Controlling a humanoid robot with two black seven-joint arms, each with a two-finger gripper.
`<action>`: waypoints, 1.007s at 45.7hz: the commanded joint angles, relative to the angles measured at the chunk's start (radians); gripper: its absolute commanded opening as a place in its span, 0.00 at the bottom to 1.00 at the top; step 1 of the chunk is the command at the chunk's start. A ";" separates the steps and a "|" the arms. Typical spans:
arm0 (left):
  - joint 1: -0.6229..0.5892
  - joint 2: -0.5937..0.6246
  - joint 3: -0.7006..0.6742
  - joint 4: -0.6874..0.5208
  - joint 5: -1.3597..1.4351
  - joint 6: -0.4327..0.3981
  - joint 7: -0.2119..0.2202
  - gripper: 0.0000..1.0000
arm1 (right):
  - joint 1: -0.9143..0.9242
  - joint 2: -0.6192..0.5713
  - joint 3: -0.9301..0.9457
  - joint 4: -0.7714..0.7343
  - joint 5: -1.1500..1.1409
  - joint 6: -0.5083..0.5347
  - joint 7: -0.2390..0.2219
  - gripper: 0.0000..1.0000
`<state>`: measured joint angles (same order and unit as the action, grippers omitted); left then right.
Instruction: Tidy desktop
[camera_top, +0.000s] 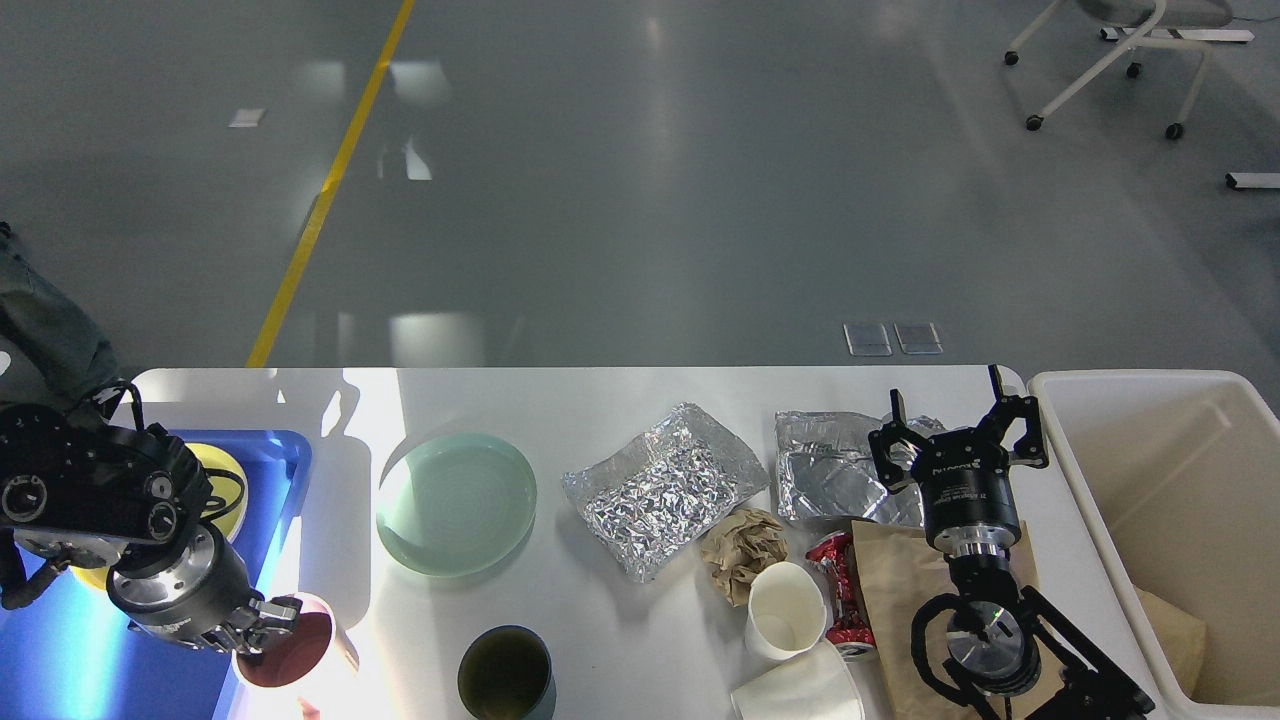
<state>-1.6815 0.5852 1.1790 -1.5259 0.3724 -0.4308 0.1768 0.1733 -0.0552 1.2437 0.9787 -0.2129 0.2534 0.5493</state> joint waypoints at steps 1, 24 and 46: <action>-0.136 0.016 0.088 -0.014 -0.039 -0.107 -0.078 0.00 | 0.000 0.000 -0.001 0.000 0.000 0.000 0.000 1.00; -0.717 0.007 0.376 -0.149 -0.110 -0.434 -0.174 0.00 | 0.002 0.000 0.000 -0.002 0.001 0.000 0.000 1.00; -0.939 -0.071 0.452 -0.146 -0.133 -0.529 -0.273 0.00 | 0.002 0.000 0.000 0.000 0.000 0.000 0.000 1.00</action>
<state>-2.6242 0.5105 1.6222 -1.6813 0.2388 -0.9598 -0.0957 0.1750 -0.0552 1.2429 0.9775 -0.2128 0.2535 0.5491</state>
